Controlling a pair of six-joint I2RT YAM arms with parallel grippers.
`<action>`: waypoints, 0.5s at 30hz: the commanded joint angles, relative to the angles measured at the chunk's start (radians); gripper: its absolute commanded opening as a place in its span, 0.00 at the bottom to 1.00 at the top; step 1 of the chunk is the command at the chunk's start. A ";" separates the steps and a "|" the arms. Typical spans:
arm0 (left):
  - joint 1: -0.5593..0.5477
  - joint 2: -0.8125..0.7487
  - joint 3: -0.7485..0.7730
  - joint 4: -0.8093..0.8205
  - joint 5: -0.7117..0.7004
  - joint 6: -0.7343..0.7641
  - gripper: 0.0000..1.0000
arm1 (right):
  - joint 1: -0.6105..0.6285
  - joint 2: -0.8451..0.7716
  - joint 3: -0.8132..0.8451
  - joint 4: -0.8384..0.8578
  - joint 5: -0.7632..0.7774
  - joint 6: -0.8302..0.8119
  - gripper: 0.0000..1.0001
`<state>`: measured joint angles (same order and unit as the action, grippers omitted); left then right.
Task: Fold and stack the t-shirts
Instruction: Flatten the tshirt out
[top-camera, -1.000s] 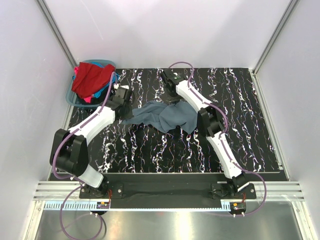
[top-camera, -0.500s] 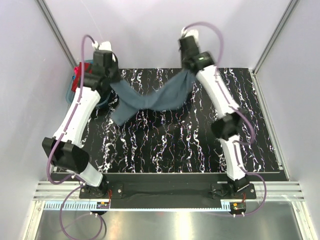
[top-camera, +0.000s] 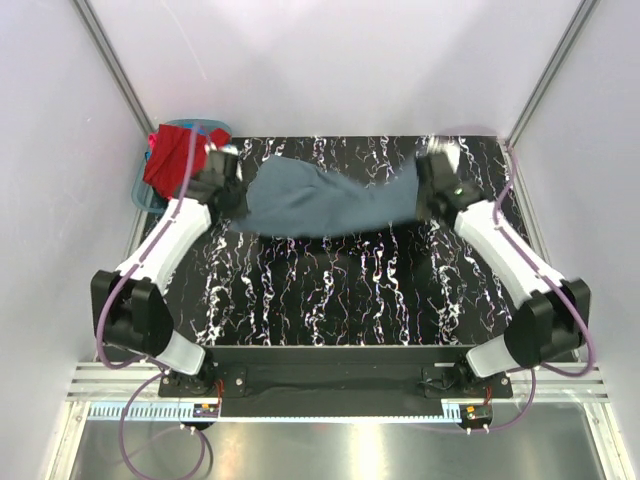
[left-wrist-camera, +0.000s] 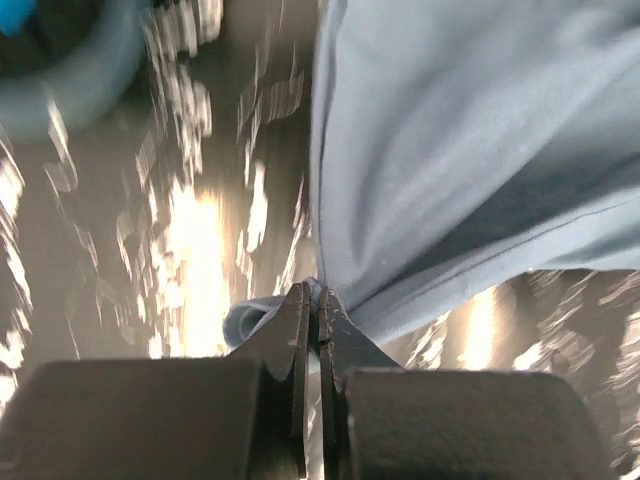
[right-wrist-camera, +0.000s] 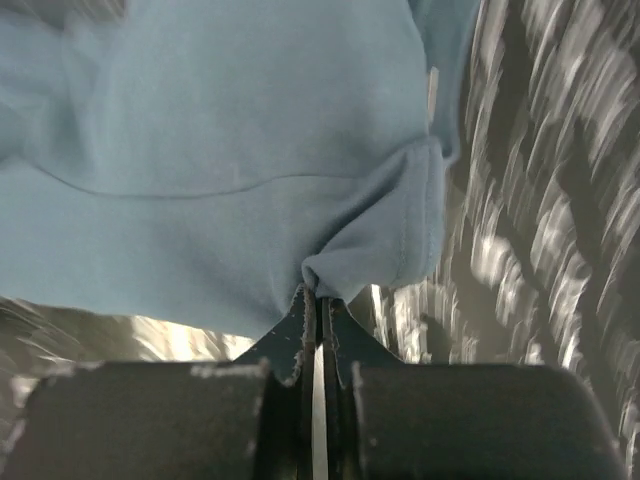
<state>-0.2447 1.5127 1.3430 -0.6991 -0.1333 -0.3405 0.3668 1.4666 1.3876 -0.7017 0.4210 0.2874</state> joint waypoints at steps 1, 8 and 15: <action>-0.042 -0.081 -0.142 -0.002 -0.006 0.014 0.00 | -0.003 -0.051 -0.305 -0.007 -0.123 0.183 0.00; -0.065 -0.057 -0.355 -0.007 0.075 -0.055 0.05 | -0.034 -0.098 -0.392 -0.033 -0.191 0.245 0.51; -0.064 -0.074 -0.176 -0.095 0.064 -0.022 0.72 | -0.051 0.058 -0.003 -0.183 -0.183 0.167 0.87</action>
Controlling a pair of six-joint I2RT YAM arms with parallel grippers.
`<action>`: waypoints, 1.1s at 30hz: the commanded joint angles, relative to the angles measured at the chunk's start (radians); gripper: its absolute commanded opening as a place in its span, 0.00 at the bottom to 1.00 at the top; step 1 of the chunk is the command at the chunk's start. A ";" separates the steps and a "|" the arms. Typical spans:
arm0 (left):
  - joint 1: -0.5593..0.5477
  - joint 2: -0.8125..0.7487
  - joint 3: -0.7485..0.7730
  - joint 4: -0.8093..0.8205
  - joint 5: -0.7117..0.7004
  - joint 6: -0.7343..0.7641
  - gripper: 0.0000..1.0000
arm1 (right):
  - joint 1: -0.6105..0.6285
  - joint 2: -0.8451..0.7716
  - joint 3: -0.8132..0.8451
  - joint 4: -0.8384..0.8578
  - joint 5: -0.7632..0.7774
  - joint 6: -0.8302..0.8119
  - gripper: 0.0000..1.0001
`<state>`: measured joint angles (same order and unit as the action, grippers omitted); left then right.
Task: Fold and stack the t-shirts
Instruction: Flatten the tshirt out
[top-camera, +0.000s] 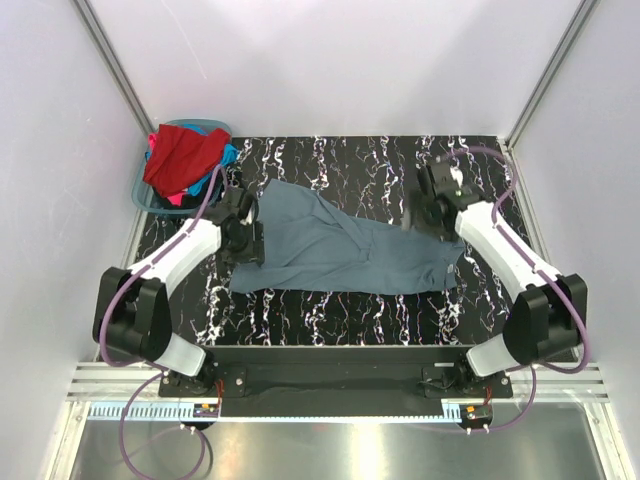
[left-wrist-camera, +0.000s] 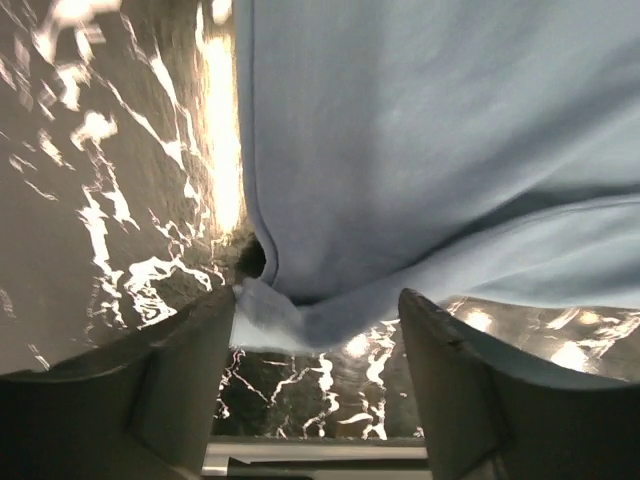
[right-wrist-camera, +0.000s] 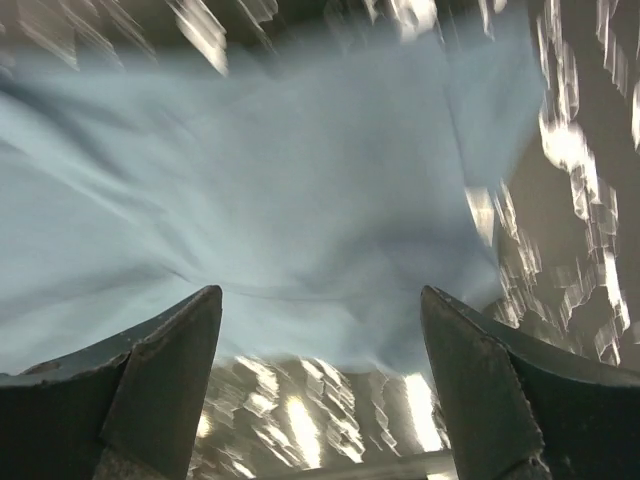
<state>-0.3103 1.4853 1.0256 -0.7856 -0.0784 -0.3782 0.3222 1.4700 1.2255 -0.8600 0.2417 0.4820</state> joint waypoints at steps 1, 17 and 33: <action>0.002 -0.036 0.180 -0.015 -0.003 0.027 0.77 | -0.006 0.084 0.243 -0.033 -0.007 -0.036 0.87; -0.004 0.346 0.633 0.035 -0.003 0.001 0.75 | 0.038 0.541 0.437 0.047 -0.081 -0.034 0.72; -0.016 0.334 0.410 0.129 0.019 -0.021 0.72 | 0.124 0.697 0.482 0.035 -0.042 -0.057 0.56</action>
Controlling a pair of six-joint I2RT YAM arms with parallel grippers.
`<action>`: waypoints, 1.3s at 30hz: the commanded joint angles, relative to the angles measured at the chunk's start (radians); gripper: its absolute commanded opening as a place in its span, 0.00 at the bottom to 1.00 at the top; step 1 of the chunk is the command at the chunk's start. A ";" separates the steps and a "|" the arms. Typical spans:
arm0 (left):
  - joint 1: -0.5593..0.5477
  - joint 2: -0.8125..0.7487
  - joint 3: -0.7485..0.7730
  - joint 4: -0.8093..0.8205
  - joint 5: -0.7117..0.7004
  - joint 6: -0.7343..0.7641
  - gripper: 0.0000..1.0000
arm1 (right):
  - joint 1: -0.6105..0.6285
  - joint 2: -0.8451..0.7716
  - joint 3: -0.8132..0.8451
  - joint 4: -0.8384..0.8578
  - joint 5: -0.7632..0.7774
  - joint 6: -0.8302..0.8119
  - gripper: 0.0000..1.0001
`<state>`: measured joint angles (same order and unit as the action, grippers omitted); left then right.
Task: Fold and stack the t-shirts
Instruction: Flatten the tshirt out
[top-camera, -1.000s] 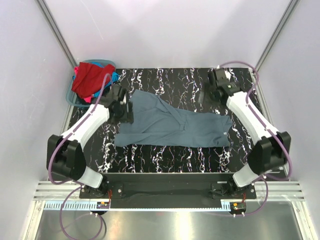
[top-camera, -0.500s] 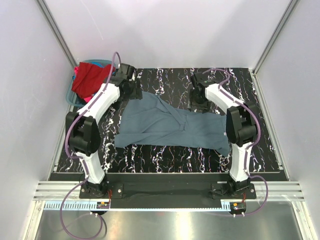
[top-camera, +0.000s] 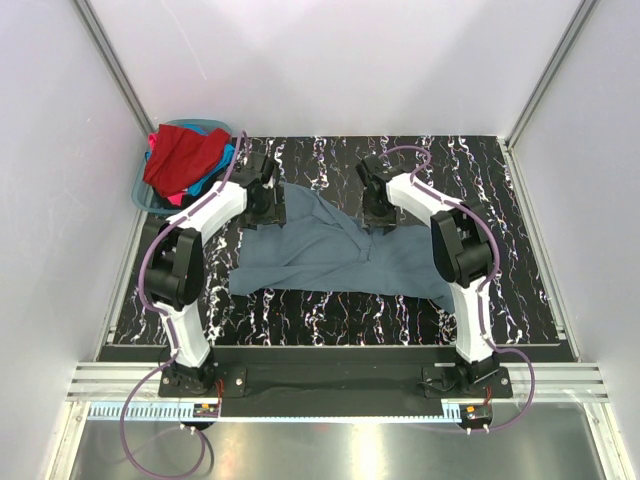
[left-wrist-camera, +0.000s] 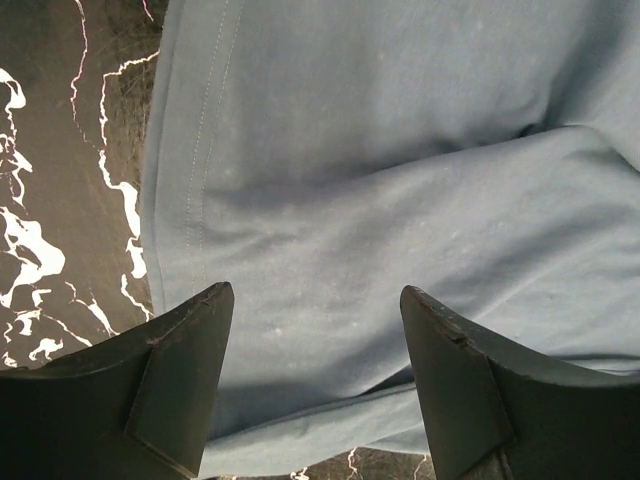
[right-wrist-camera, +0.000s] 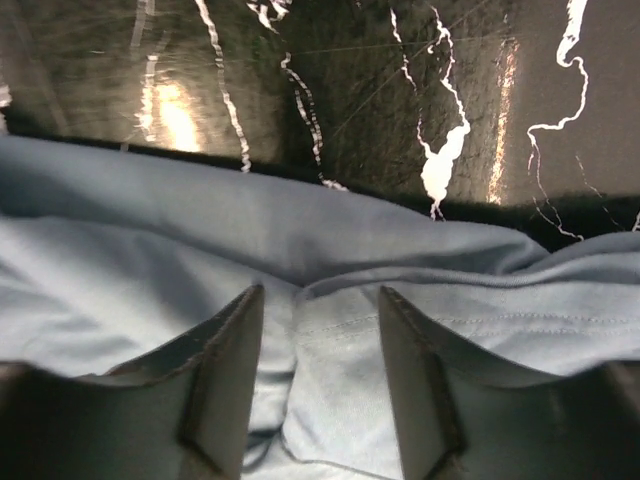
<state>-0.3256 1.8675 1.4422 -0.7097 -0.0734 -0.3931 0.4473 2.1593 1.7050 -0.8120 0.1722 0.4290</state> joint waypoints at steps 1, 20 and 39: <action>-0.001 -0.050 -0.009 0.055 0.017 -0.004 0.72 | -0.001 0.014 0.002 -0.015 0.032 -0.004 0.49; -0.044 0.122 0.141 0.110 0.057 -0.087 0.72 | 0.005 -0.614 -0.328 -0.305 0.095 0.212 0.00; -0.317 0.252 0.348 0.145 0.129 -0.096 0.71 | 0.037 -0.871 -0.484 -0.463 -0.217 0.314 0.69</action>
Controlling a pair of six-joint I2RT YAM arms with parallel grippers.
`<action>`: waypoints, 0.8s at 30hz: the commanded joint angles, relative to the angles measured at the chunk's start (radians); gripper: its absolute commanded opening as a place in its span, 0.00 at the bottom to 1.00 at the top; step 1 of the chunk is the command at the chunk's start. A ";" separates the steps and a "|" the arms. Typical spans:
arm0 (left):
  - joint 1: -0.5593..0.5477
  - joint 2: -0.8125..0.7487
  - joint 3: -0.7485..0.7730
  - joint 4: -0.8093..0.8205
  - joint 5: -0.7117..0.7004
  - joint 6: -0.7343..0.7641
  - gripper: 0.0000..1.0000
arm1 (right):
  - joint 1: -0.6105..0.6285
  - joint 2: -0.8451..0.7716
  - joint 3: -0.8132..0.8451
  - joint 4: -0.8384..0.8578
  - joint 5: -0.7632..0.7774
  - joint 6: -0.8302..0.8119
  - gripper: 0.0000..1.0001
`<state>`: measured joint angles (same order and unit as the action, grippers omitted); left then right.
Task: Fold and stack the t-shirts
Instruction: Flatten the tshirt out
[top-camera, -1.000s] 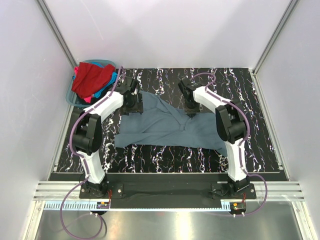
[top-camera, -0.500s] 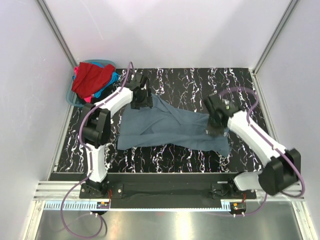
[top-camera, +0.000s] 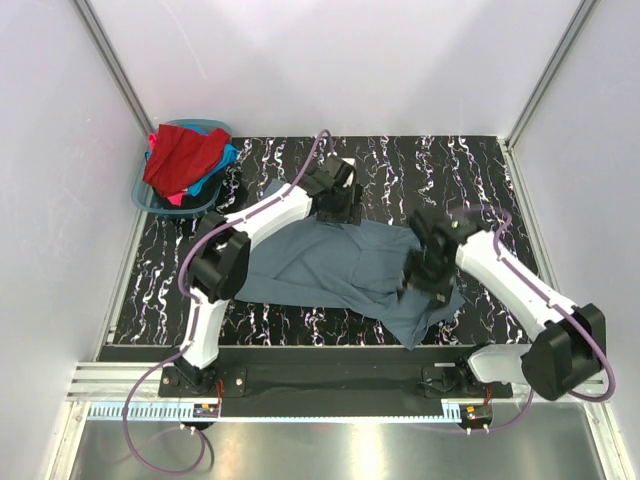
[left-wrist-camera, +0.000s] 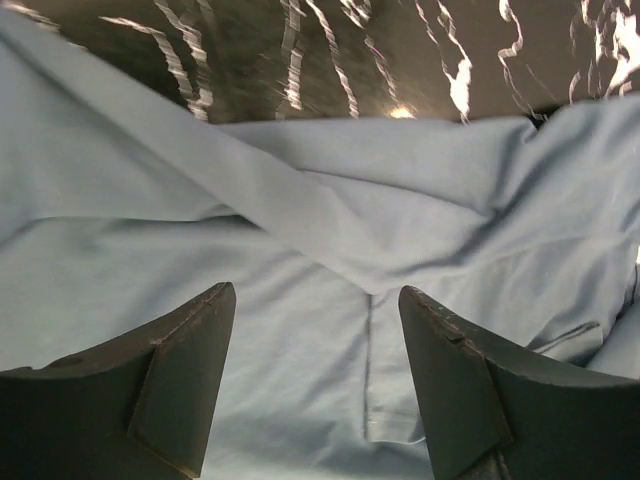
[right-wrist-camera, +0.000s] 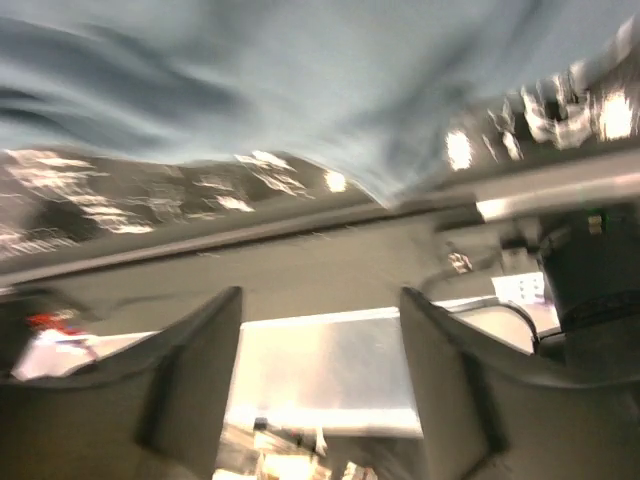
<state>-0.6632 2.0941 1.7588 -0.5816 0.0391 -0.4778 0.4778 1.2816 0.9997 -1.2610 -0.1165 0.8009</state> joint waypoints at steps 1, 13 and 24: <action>0.020 0.030 0.028 0.017 0.016 -0.012 0.70 | 0.005 0.053 0.278 -0.012 0.095 -0.074 0.73; 0.022 0.227 0.151 0.049 -0.071 -0.113 0.51 | 0.004 0.393 0.323 0.317 0.297 -0.167 0.68; 0.186 0.153 -0.048 0.060 -0.257 -0.318 0.33 | -0.015 0.591 0.332 0.525 0.172 -0.345 0.63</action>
<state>-0.5331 2.2761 1.7794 -0.4835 -0.0696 -0.7589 0.4690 1.8500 1.3235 -0.8463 0.1356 0.5552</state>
